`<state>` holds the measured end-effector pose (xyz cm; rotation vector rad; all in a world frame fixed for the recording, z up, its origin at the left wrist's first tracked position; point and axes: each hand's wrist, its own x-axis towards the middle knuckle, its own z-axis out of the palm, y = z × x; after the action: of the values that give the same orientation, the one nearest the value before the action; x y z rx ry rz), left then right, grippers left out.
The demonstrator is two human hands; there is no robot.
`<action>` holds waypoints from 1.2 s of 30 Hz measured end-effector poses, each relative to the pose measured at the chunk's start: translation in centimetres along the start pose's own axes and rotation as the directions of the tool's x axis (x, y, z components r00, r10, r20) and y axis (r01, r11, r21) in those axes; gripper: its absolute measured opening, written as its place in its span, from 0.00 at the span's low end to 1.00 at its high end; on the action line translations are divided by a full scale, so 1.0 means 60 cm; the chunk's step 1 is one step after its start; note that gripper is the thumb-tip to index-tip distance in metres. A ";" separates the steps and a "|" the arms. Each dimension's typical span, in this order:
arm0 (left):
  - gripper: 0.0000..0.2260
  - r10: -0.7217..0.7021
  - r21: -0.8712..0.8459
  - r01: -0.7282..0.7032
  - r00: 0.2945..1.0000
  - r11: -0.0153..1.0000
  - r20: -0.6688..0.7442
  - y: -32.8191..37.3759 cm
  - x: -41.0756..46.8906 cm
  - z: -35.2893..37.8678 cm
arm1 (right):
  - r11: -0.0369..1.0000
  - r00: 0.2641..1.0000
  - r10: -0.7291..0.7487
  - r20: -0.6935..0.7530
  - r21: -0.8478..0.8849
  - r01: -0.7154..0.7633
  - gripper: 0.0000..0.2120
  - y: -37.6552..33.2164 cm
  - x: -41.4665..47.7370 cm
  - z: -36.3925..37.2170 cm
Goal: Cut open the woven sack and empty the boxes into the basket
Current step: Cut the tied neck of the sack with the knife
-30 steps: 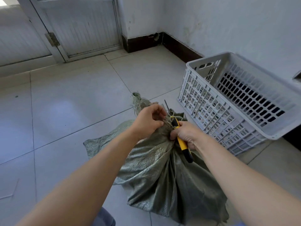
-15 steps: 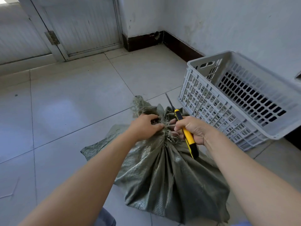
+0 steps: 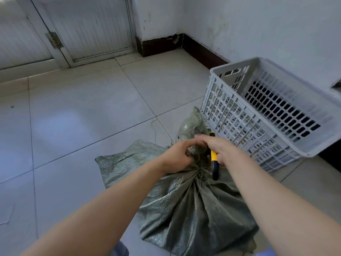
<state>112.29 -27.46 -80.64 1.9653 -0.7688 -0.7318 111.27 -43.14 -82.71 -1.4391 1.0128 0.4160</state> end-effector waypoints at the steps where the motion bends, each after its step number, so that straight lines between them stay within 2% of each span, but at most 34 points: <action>1: 0.20 -0.021 -0.050 0.019 0.999 0.999 -0.032 -0.003 -0.001 -0.002 | 0.999 0.999 0.029 -0.034 0.032 -0.028 0.21 0.015 0.021 -0.002; 3: 0.13 -0.139 -0.149 0.117 0.979 0.982 -0.151 -0.007 -0.001 -0.013 | 0.992 0.995 0.051 -0.082 0.118 -0.041 0.13 0.030 0.048 -0.007; 5: 0.07 -0.262 -0.168 0.225 0.934 0.960 -0.245 -0.016 0.003 -0.027 | 0.975 0.991 0.080 -0.111 0.215 -0.054 0.06 0.021 0.035 -0.007; 6: 0.04 -0.296 -0.114 0.276 0.925 0.954 -0.237 -0.023 0.005 -0.034 | 0.962 0.993 0.075 -0.088 0.267 -0.049 0.06 0.010 0.020 -0.004; 7: 0.05 -0.333 -0.054 0.328 0.925 0.943 -0.186 -0.029 0.005 -0.041 | 0.942 0.997 0.053 -0.050 0.333 -0.033 0.08 0.000 0.012 -0.003; 9: 0.15 -0.401 -0.036 0.399 0.915 0.916 -0.049 -0.035 0.006 -0.053 | 0.894 0.998 -0.049 0.044 0.448 0.024 0.13 -0.016 -0.005 0.001; 13: 0.43 -0.422 -0.128 0.431 0.902 0.893 0.096 -0.030 0.003 -0.050 | 0.797 0.956 -0.237 0.171 0.597 0.091 0.18 -0.036 -0.028 0.004; 15: 0.46 -0.393 -0.119 0.404 0.914 0.907 0.101 -0.028 0.003 -0.032 | 0.756 0.937 -0.285 0.203 0.648 0.090 0.15 -0.046 -0.036 0.002; 17: 0.38 -0.296 -0.314 0.282 0.955 0.907 0.003 -0.018 0.004 -0.022 | 0.715 0.911 -0.341 0.233 0.693 0.090 0.16 -0.059 -0.049 -0.005; 19: 0.29 -0.203 -0.502 0.137 0.976 0.854 -0.080 -0.008 0.007 -0.019 | 0.659 0.887 -0.395 0.239 0.747 0.092 0.19 -0.067 -0.055 -0.016; 21: 0.24 -0.157 -0.500 0.074 0.980 0.863 -0.125 -0.002 0.011 -0.019 | 0.607 0.893 -0.394 0.217 0.791 0.076 0.27 -0.066 -0.055 -0.025; 22: 0.23 -0.141 -0.428 0.056 0.975 0.902 -0.169 0.002 0.012 -0.021 | 0.598 0.904 -0.380 0.196 0.798 0.078 0.27 -0.063 -0.052 -0.029; 24: 0.24 -0.081 -0.127 0.044 0.949 0.991 -0.304 0.011 0.013 -0.034 | 0.615 0.945 -0.286 0.158 0.786 0.054 0.21 -0.058 -0.044 -0.032; 25: 0.26 -0.043 0.060 0.069 0.934 0.996 -0.355 0.016 0.012 -0.045 | 0.638 0.961 -0.235 0.149 0.769 0.037 0.19 -0.056 -0.042 -0.036; 27: 0.27 0.011 0.342 0.143 0.912 0.929 -0.411 0.028 0.010 -0.073 | 0.707 0.976 -0.174 0.131 0.707 0.031 0.17 -0.055 -0.050 -0.045; 30: 0.25 0.043 0.514 0.221 0.891 0.829 -0.452 0.034 0.006 -0.107 | 0.837 0.980 -0.119 0.162 0.547 0.011 0.12 -0.056 -0.068 -0.057; 32: 0.23 0.009 0.587 0.275 0.901 0.762 -0.433 0.023 0.000 -0.115 | 0.930 0.986 -0.032 0.163 0.366 -0.031 0.09 -0.055 -0.076 -0.062; 34: 0.23 -0.016 0.661 0.274 0.930 0.698 -0.368 0.010 -0.009 -0.121 | 0.976 0.998 0.014 0.055 0.216 -0.026 0.09 -0.056 -0.071 -0.067; 36: 0.26 0.011 0.728 0.206 0.960 0.654 -0.281 0.004 -0.017 -0.123 | 0.988 0.991 -0.039 -0.131 0.145 0.058 0.07 -0.063 -0.067 -0.073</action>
<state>117.06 -23.02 -76.99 2.8123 -0.8883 -0.1700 110.61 -46.48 -76.53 -1.3665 1.0858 0.2098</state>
